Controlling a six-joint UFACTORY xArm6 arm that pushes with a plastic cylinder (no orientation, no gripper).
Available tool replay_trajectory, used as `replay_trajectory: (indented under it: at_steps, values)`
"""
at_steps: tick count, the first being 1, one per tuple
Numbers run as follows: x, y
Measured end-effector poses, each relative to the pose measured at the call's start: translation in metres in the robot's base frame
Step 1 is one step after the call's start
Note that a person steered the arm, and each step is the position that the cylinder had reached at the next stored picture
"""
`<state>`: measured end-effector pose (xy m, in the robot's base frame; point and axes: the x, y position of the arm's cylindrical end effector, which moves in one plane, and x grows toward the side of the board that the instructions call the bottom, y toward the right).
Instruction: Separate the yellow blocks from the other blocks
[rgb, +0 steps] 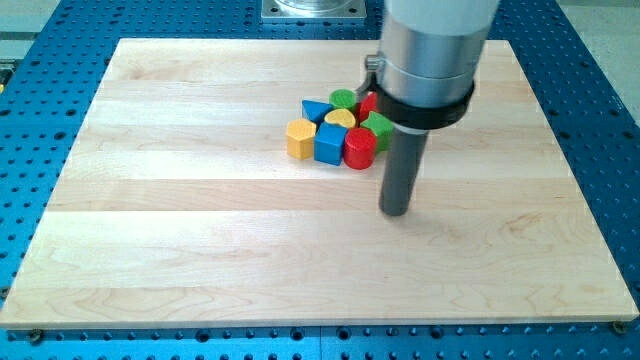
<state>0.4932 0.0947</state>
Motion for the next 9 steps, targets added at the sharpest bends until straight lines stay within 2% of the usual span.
replay_trajectory:
  at_steps: [1,3,5,6,9]
  values:
    - [-0.043,0.013]
    - [-0.088,0.031]
    - [-0.127,-0.02]
    - [-0.112,0.01]
    - [-0.105,-0.083]
